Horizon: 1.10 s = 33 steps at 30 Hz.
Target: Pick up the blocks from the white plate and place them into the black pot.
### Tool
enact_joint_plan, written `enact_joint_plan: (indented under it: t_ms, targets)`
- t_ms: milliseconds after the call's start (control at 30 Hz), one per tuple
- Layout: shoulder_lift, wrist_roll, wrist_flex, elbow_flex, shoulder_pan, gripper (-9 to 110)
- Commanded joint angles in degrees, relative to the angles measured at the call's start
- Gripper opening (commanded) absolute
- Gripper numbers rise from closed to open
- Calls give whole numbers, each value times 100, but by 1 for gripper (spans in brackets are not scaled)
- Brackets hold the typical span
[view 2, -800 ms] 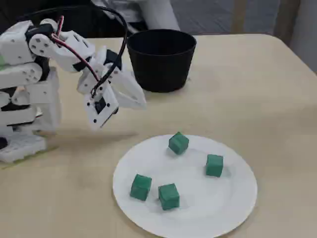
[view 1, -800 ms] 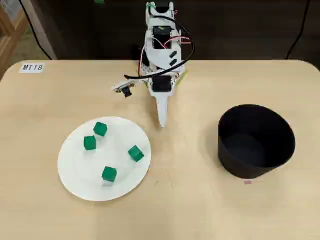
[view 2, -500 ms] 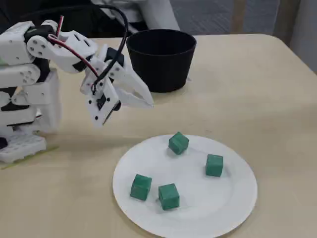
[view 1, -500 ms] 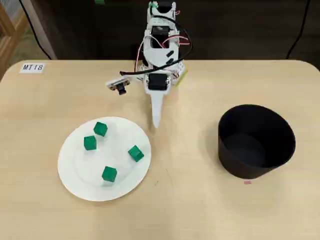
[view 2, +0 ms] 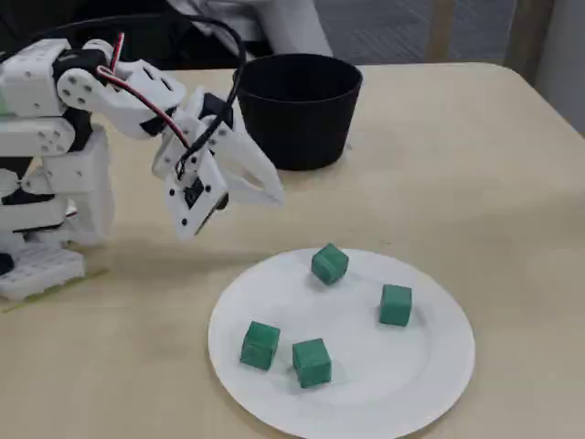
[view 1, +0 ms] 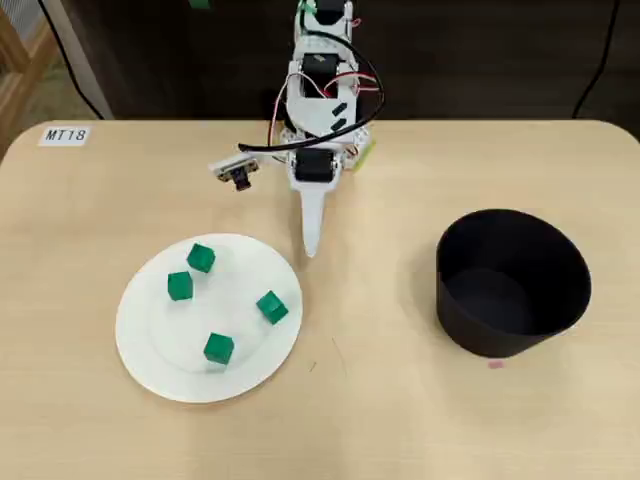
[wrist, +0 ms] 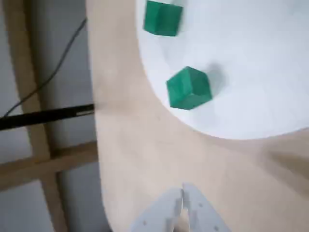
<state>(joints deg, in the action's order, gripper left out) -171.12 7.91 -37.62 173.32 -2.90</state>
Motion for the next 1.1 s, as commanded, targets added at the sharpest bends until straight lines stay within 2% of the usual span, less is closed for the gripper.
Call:
enact_joint_plan:
  t_ms: [0, 333, 667, 867, 1067]
  targets:
    - [510, 44, 88, -738, 9, -2]
    - [1441, 457, -1274, -3533, -580, -2]
    - [4491, 589, -3296, -6706, -1134, -2]
    - [5563, 369, -4184, -7462, -1582, -2]
    - [6548, 765, -4957, -8376, -1995, -2]
